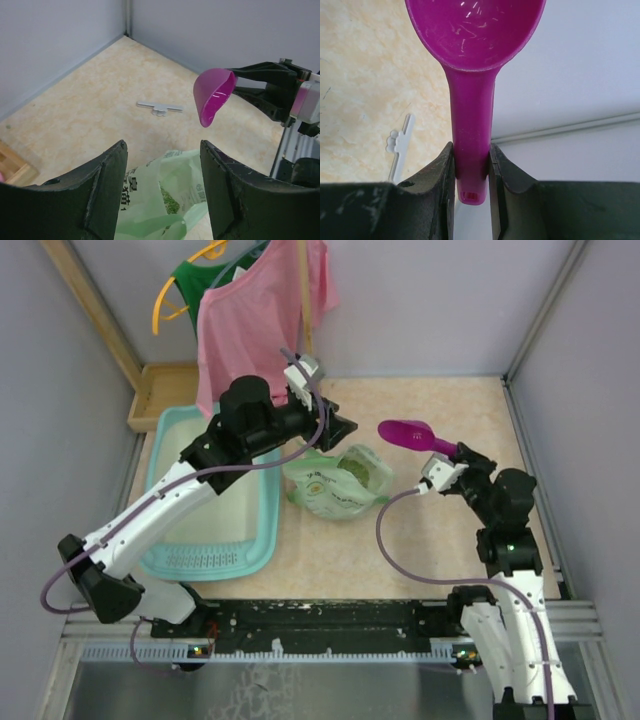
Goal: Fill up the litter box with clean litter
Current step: Pick up the spatula from the center of the board.
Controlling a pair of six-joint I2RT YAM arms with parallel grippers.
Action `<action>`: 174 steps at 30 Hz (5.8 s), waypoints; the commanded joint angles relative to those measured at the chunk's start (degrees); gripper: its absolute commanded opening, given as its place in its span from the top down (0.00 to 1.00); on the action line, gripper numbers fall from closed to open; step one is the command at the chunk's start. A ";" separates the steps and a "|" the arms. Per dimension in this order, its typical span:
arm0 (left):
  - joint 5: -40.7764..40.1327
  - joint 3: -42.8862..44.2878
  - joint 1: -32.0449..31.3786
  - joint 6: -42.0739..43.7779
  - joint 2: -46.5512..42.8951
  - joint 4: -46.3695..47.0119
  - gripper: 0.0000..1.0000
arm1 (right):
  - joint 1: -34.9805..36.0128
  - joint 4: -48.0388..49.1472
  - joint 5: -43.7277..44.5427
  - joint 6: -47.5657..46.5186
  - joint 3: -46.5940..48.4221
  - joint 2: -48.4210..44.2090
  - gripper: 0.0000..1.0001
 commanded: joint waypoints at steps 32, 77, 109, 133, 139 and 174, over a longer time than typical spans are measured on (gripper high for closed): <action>21.11 5.79 -0.88 -3.21 7.46 9.15 0.47 | -0.08 -5.94 -8.10 1.72 9.44 0.15 1.00; 19.39 9.24 -0.86 -2.94 13.56 1.77 1.00 | 0.35 -3.31 -6.52 3.94 11.34 3.16 0.79; 16.75 4.53 13.17 -16.22 12.05 12.27 1.00 | 0.29 -11.33 13.29 30.05 29.31 18.39 0.39; 36.11 -7.40 24.30 -39.49 8.01 36.66 1.00 | -22.06 51.00 -75.12 136.28 37.45 47.38 0.33; 37.08 -6.61 23.83 -39.08 8.17 33.73 1.00 | -19.64 53.29 -75.21 137.15 37.02 47.80 0.34; 33.62 -4.59 19.75 -36.01 9.49 30.48 1.00 | -10.44 66.56 -73.07 146.85 30.75 48.75 0.62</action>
